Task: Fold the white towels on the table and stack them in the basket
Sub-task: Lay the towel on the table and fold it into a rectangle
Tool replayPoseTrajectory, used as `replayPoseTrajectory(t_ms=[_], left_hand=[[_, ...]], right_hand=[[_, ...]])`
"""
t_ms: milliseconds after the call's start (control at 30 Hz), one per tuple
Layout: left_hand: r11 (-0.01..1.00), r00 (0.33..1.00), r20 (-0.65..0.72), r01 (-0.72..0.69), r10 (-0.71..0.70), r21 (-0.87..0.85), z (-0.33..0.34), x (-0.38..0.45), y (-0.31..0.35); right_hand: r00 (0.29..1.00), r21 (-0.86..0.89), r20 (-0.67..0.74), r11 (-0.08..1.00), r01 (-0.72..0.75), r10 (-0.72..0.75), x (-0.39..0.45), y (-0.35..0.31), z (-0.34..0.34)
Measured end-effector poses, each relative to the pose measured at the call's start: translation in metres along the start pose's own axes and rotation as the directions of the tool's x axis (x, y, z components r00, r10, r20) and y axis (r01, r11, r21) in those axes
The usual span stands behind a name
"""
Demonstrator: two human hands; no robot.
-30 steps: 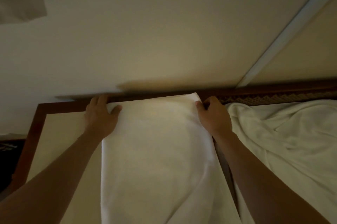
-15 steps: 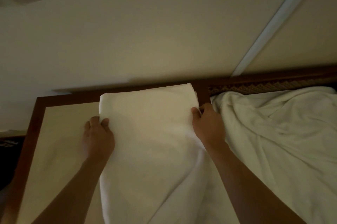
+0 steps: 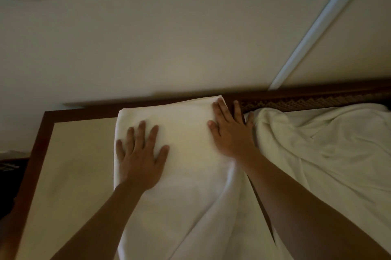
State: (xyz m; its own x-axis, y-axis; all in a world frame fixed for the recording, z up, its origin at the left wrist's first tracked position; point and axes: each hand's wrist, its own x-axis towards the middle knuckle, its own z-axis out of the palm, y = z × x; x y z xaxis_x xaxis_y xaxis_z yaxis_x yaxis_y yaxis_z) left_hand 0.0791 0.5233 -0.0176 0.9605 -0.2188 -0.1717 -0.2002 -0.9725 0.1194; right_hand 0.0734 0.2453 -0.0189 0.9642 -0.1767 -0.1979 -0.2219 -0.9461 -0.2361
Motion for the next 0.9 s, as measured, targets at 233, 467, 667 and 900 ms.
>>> replayPoseTrajectory(t_ms=[233, 467, 667, 900], left_hand=[[0.965, 0.965, 0.055, 0.258, -0.255, -0.042, -0.009, -0.001, -0.031], [0.99, 0.992, 0.022, 0.128, -0.127, -0.054, -0.011, 0.049, -0.022], [0.993, 0.994, 0.001, 0.105, -0.106, -0.045, -0.013, 0.085, -0.04], [0.998, 0.998, 0.021, 0.052, -0.052, -0.036, -0.018, 0.109, -0.049]], right_hand=[[0.998, 0.045, 0.002, 0.997, -0.064, 0.063, 0.004, -0.006, -0.003], [0.998, -0.096, 0.006, 0.993, 0.068, -0.068, 0.032, -0.005, -0.006], [1.0, -0.023, -0.008, 1.0, -0.02, 0.02, 0.033, -0.011, -0.002], [0.999, 0.013, 0.027, 0.999, -0.029, 0.029, 0.048, -0.012, -0.008]])
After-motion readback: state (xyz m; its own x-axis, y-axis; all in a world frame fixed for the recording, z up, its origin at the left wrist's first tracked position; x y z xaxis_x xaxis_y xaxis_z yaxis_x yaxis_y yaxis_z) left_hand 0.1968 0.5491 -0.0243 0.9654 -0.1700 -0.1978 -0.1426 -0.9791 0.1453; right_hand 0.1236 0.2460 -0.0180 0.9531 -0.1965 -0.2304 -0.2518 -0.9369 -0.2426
